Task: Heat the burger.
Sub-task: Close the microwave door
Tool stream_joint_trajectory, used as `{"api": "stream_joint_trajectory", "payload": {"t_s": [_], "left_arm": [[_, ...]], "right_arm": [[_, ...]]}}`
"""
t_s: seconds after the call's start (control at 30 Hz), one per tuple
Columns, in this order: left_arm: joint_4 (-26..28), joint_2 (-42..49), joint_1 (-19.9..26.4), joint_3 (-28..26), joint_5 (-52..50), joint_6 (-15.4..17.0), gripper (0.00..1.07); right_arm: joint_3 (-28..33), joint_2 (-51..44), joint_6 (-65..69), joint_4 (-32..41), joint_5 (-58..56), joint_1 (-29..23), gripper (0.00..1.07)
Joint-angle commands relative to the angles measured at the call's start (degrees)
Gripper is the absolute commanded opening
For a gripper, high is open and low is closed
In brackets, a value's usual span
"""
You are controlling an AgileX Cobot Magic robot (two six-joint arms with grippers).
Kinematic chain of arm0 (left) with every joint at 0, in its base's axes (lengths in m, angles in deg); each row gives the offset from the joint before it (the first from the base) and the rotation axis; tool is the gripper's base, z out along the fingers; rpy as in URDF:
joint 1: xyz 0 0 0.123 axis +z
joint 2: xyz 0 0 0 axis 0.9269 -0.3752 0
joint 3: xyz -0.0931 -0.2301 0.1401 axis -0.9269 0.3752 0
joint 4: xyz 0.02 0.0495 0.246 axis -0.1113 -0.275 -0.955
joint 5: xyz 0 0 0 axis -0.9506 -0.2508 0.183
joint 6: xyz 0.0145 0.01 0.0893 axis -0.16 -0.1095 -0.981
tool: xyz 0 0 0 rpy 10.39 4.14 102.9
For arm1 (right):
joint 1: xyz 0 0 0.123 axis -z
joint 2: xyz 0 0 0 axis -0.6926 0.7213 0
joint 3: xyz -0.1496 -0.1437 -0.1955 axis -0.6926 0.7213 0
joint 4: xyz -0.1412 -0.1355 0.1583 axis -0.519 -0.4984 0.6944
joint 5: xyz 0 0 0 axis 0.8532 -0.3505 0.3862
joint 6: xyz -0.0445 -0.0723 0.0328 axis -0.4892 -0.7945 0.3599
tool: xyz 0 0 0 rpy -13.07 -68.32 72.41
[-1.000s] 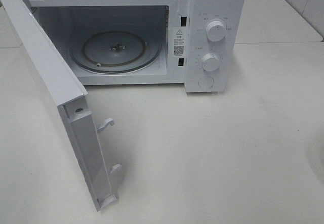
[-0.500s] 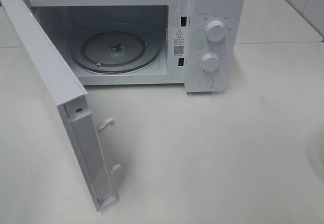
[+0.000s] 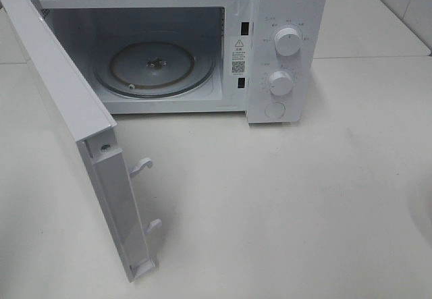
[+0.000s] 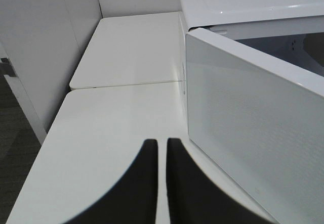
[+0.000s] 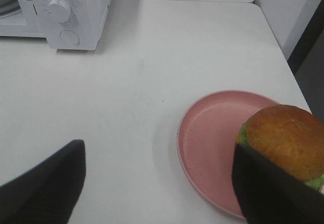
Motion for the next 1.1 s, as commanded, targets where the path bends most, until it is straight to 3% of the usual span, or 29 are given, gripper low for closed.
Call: {"api": "stream_joint_trajectory", "payload": {"t_s": [0.03, 0.47, 0.6, 0.73, 1.1], "left_arm": [[-0.11, -4.3, 0.29, 1.55, -10.08, 0.0, 0.0], [1.38, -13.98, 0.29, 14.73, -39.42, 0.23, 0.0], [1.38, -18.16, 0.29, 20.68, -53.23, 0.23, 0.0], [1.38, -20.97, 0.29, 22.98, -59.19, 0.74, 0.0], [-1.66, -38.85, 0.29, 23.78, -71.79, 9.0, 0.0]], "right_arm": [[0.11, -1.43, -0.57, -0.06, 0.57, 0.4, 0.76], [0.11, -1.43, -0.46, -0.11, 0.57, 0.4, 0.76], [0.11, -1.43, -0.46, -0.11, 0.57, 0.4, 0.76], [0.11, -1.43, -0.46, -0.11, 0.57, 0.4, 0.76], [0.11, -1.43, -0.46, -0.11, 0.57, 0.4, 0.76]]}}
